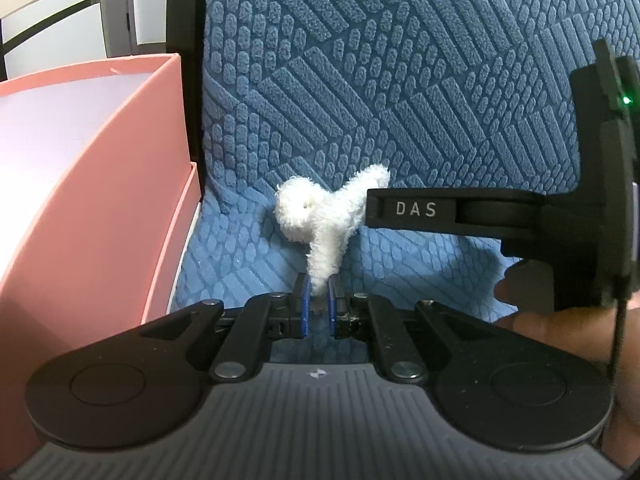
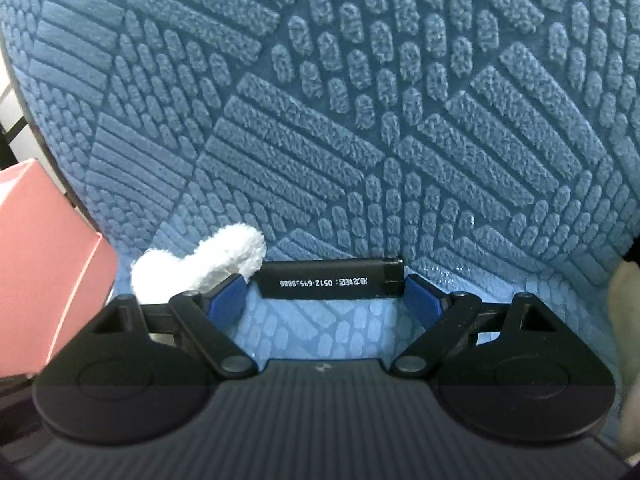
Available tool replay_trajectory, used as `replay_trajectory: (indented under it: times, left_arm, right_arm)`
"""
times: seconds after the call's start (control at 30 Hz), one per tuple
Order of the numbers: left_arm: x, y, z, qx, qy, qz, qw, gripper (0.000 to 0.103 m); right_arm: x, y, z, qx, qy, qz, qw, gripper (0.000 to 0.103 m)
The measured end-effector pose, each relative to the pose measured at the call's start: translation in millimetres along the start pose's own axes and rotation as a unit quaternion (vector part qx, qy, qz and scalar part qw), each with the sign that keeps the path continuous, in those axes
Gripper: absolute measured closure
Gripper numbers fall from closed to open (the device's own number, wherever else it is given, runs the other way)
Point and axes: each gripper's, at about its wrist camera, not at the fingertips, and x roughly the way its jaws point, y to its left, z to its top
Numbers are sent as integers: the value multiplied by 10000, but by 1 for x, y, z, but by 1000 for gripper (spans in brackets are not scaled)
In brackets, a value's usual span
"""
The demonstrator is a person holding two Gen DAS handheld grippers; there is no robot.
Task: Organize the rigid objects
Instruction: 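Close the left gripper on the fluffy white clip while the right grasps the black USB stick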
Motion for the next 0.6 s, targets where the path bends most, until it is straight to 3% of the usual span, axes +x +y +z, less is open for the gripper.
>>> replay_trajectory:
  times: [0.33,0.6]
  left_arm:
    - [-2,-4,0,-81,-24,52,10000,92]
    - [-1,2,1,-167,105,-71,9998,92]
  right_arm:
    - [22,16,-1,-367,-85,-365,9986,15]
    - [39,35,-2,-290,-110,-554,9980,17]
